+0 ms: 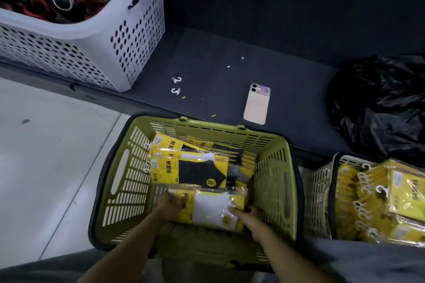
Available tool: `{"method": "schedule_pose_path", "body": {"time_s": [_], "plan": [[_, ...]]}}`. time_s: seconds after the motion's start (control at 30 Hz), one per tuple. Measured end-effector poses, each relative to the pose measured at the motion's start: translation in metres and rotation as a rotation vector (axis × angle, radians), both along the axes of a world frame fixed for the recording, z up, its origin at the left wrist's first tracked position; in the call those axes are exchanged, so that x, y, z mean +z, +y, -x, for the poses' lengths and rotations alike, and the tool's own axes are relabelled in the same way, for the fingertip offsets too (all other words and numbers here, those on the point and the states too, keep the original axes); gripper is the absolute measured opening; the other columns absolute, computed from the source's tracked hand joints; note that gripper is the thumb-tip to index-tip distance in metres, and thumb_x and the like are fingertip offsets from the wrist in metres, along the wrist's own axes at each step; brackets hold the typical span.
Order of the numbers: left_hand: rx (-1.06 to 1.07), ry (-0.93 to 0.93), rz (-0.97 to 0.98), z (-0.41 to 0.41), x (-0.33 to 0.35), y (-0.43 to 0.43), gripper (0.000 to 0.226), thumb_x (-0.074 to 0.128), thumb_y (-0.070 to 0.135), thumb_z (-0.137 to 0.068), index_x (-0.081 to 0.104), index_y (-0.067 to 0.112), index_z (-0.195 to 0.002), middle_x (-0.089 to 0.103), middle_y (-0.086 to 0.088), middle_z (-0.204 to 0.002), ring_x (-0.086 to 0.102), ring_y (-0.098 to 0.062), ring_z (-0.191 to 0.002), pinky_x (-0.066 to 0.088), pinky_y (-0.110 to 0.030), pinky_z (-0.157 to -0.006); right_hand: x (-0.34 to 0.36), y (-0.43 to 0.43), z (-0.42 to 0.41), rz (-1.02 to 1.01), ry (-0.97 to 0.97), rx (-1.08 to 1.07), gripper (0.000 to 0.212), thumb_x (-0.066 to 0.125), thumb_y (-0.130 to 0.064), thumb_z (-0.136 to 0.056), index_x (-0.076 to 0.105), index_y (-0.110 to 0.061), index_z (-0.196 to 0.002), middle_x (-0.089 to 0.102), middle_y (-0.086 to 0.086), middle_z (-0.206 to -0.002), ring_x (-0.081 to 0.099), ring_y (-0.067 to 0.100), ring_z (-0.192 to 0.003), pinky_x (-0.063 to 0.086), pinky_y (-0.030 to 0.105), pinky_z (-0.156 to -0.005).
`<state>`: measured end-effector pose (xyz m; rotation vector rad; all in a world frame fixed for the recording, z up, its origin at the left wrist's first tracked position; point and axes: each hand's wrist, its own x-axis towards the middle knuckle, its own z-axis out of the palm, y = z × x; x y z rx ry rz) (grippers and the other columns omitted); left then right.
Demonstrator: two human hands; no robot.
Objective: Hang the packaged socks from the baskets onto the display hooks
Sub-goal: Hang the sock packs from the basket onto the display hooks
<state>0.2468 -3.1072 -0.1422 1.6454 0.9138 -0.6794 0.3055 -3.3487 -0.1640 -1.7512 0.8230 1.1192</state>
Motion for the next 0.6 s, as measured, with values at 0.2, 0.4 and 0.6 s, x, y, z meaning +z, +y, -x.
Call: {"method": "schedule_pose_path", "body": {"time_s": [0.2, 0.4, 0.6], "plan": [[0.061, 0.056, 0.011, -0.001, 0.015, -0.004, 0.054, 0.055, 0.038, -0.093, 0.047, 0.0, -0.131, 0.051, -0.023, -0.133, 0.048, -0.037, -0.123, 0.04, -0.05, -0.104, 0.036, 0.014, -0.013, -0.163, -0.122, -0.103, 0.088, 0.074, -0.04, -0.078, 0.025, -0.018, -0.148, 0.038, 0.008, -0.148, 0.039, 0.027, -0.133, 0.033, 0.036, -0.094], [0.148, -0.001, 0.109, -0.003, 0.059, -0.021, 0.06, 0.053, 0.04, -0.093, 0.037, 0.011, -0.143, 0.039, -0.013, -0.147, 0.04, -0.031, -0.132, 0.034, -0.046, -0.109, 0.109, 0.018, -0.04, -0.088, -0.378, 0.136, 0.046, 0.072, -0.035, -0.082, 0.058, -0.015, -0.121, 0.061, -0.002, -0.114, 0.055, 0.018, -0.101, 0.039, 0.027, -0.084], [0.059, -0.066, 0.178, -0.017, 0.12, -0.042, 0.074, 0.053, 0.061, -0.085, 0.038, 0.015, -0.14, 0.042, -0.005, -0.144, 0.043, -0.026, -0.128, 0.037, -0.036, -0.101, 0.218, 0.001, -0.075, 0.045, -0.709, 0.321, 0.023, 0.07, -0.034, -0.084, 0.065, -0.013, -0.094, 0.068, 0.003, -0.094, 0.063, 0.025, -0.095, 0.044, 0.031, -0.078]]}}
